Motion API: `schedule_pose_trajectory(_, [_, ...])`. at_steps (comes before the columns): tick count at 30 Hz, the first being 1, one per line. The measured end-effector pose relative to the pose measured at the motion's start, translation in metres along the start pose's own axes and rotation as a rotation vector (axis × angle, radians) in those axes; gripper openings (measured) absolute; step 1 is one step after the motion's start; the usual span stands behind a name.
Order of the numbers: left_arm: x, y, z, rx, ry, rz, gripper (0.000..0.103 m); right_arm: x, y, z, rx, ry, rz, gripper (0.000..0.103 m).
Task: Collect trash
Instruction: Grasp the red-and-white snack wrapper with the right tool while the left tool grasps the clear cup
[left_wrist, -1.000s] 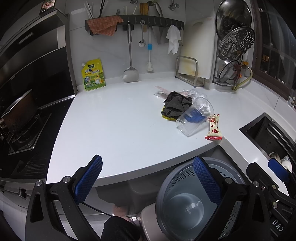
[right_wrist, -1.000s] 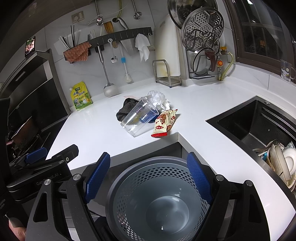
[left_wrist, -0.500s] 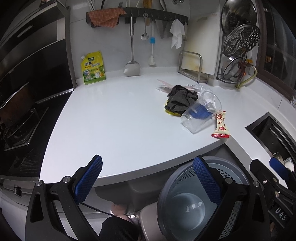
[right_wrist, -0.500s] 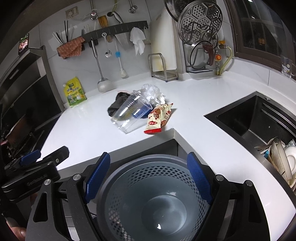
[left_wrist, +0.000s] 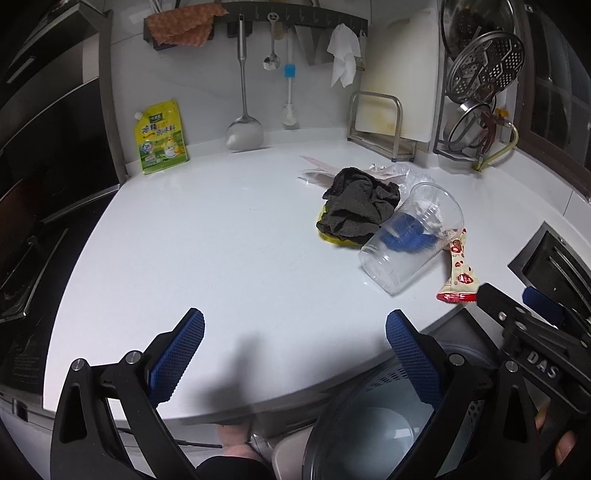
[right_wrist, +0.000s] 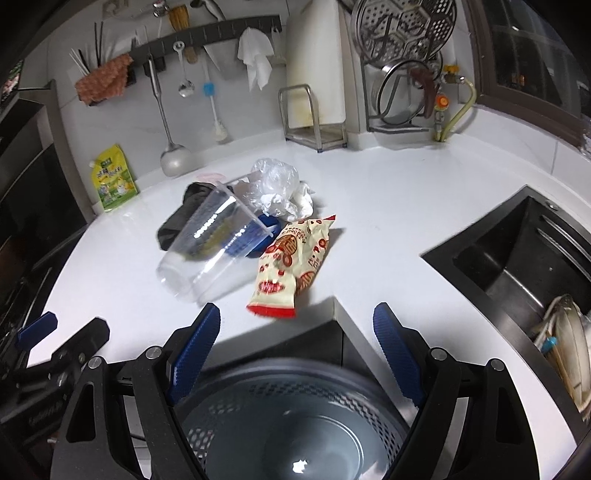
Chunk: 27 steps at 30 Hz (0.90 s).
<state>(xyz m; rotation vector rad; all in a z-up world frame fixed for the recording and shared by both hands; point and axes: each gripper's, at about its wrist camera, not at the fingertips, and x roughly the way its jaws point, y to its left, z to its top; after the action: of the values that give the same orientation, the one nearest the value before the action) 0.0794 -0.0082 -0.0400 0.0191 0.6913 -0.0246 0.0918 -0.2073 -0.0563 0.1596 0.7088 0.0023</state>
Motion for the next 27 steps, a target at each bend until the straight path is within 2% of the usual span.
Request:
schedule_pose_trajectory(9, [0.021,0.001,0.003,-0.021,0.008,-0.014,0.097,0.046,0.003,0.015,-0.034,0.054,-0.051,0.081])
schedule_pose_trajectory(17, [0.029,-0.011,0.005,-0.007,0.016,-0.057,0.097,0.060,-0.004,0.020,-0.051,0.071,-0.072,0.079])
schedule_pose_trajectory(18, [0.030,-0.014,0.006,-0.004,0.015,-0.068,0.097,0.060,-0.006,0.022,-0.051,0.072,-0.068,0.072])
schedule_pose_trajectory(19, [0.030,-0.017,0.007,-0.001,0.014,-0.078,0.097,0.060,-0.008,0.022,-0.052,0.075,-0.066,0.062])
schedule_pose_trajectory(20, [0.030,-0.019,0.008,0.000,0.013,-0.089,0.097,0.061,-0.009,0.023,-0.050,0.082,-0.061,0.057])
schedule_pose_trajectory(22, [0.031,-0.026,0.011,0.005,0.008,-0.110,0.097,0.062,-0.015,0.025,-0.041,0.093,-0.048,0.039])
schedule_pose_trajectory(27, [0.033,-0.041,0.018,0.032,-0.014,-0.146,0.097,0.054,-0.033,0.031,0.002,0.081,-0.017,0.035])
